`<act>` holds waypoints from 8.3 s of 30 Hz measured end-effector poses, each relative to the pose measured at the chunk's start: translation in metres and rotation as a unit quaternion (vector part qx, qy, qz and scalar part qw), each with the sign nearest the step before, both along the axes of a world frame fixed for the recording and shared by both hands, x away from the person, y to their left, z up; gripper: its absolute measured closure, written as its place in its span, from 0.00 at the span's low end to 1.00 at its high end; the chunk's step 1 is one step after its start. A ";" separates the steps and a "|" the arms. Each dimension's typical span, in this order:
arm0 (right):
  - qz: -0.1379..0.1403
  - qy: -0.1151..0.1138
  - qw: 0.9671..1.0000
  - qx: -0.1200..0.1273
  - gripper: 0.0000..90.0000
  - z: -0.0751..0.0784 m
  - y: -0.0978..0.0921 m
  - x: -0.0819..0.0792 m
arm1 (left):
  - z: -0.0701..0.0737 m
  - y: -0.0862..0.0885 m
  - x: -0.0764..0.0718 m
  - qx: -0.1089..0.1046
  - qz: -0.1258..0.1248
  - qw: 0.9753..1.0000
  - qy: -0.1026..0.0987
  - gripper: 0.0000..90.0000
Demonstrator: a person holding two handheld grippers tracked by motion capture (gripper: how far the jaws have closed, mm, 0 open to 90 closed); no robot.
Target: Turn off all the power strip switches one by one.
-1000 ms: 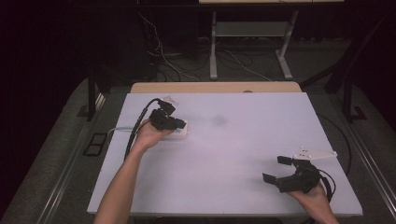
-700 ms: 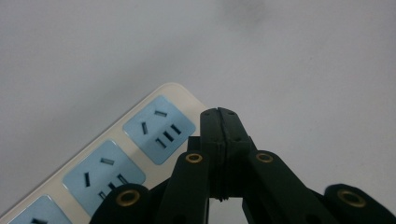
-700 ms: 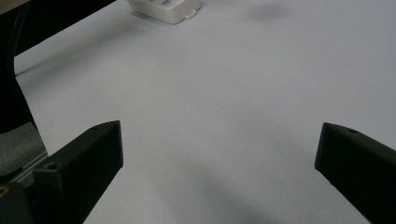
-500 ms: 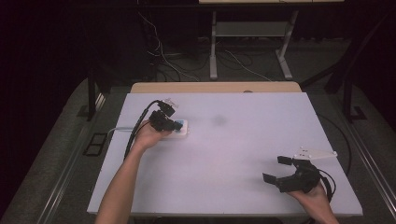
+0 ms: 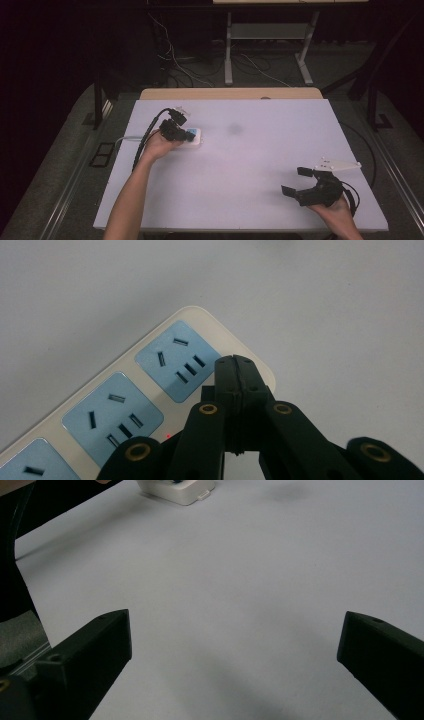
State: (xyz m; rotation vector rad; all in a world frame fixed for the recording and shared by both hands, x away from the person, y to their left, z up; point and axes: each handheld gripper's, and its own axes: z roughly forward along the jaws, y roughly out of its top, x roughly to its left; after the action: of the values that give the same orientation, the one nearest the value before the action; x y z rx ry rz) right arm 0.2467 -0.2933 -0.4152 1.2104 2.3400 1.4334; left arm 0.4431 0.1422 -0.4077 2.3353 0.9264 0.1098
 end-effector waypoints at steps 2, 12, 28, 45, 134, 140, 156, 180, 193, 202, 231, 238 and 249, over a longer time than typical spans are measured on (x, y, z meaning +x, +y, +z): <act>-0.001 0.000 1.000 0.001 0.01 0.000 0.000 0.000 | 0.000 0.000 0.000 0.000 -0.002 1.000 -0.001 0.99; -0.006 -0.003 1.000 0.003 0.01 0.002 -0.004 -0.001 | -0.001 -0.002 -0.003 0.004 -0.013 1.000 -0.004 1.00; -0.008 -0.004 1.000 0.001 0.01 0.001 -0.004 -0.001 | -0.005 0.003 -0.002 -0.027 0.006 1.000 0.006 1.00; -0.012 -0.002 1.000 0.002 0.01 0.001 -0.006 0.001 | 0.016 0.020 -0.001 -0.043 0.045 0.998 -0.019 1.00; -0.011 0.002 1.000 -0.015 0.01 -0.001 -0.004 0.002 | -0.002 0.046 -0.007 -0.024 0.061 0.998 0.002 1.00; -0.014 0.001 1.000 -0.015 0.01 -0.001 -0.005 0.002 | -0.003 0.047 -0.007 -0.024 0.058 0.998 -0.001 1.00; -0.016 -0.002 1.000 -0.016 0.01 0.000 -0.006 0.002 | -0.005 0.048 -0.008 -0.031 0.064 0.997 -0.001 1.00; -0.021 0.000 1.000 -0.015 0.01 -0.002 -0.007 0.004 | 0.014 0.062 -0.007 -0.066 0.085 0.994 -0.020 0.99; -0.021 0.001 1.000 -0.013 0.01 -0.002 -0.008 0.005 | 0.025 0.074 -0.010 -0.048 0.095 0.994 -0.027 0.99; -0.021 0.003 1.000 -0.014 0.01 -0.002 -0.008 0.005 | 0.023 0.082 -0.010 -0.041 0.106 0.993 -0.028 0.99; -0.019 0.005 1.000 -0.022 0.01 -0.003 -0.007 0.006 | 0.003 0.078 -0.010 0.002 0.098 0.995 -0.012 0.99; -0.020 0.005 1.000 -0.022 0.01 -0.003 -0.007 0.006 | 0.002 0.079 -0.009 -0.001 0.104 0.995 -0.002 0.99; -0.019 0.002 1.000 -0.023 0.01 -0.003 -0.007 0.006 | -0.001 0.083 -0.011 -0.017 0.103 0.995 -0.003 0.99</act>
State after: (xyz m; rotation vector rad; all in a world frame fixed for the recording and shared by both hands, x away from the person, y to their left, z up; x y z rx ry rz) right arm 0.2524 -0.3001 -0.4180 1.2403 2.3261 1.3596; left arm 0.4323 0.2248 -0.4084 2.2022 1.1550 0.1848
